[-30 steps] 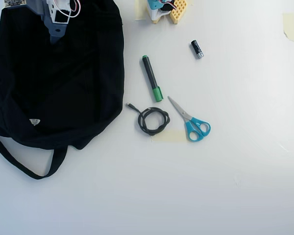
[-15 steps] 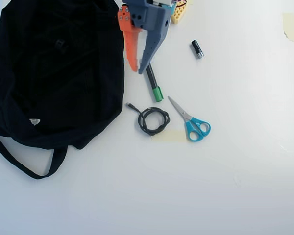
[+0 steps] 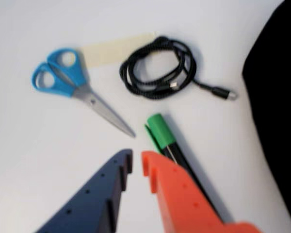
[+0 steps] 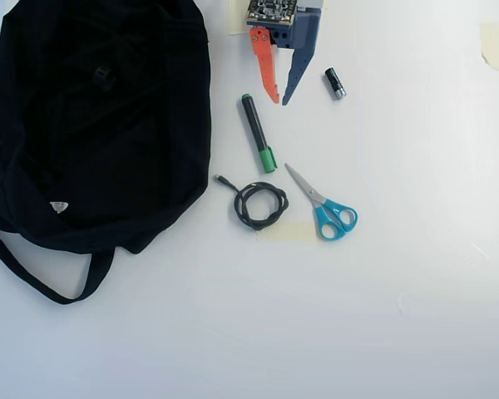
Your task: Put the bike light into the black bag
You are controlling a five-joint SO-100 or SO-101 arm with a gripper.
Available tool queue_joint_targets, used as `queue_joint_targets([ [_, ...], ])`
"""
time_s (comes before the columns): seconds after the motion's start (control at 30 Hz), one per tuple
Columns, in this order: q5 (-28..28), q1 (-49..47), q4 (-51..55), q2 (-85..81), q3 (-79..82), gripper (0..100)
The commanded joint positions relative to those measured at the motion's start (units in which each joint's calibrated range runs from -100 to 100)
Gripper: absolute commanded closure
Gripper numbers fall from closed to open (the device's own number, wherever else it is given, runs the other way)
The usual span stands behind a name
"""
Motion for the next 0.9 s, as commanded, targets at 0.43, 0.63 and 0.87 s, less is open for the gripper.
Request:
queue_joint_targets([
  [0.43,6.45,0.12,-2.36,-33.21,34.39,98],
  [0.63,6.40,0.12,-2.27,-39.60,44.72,98],
  [0.87,6.40,0.05,-1.84,-43.59,51.01,98],
])
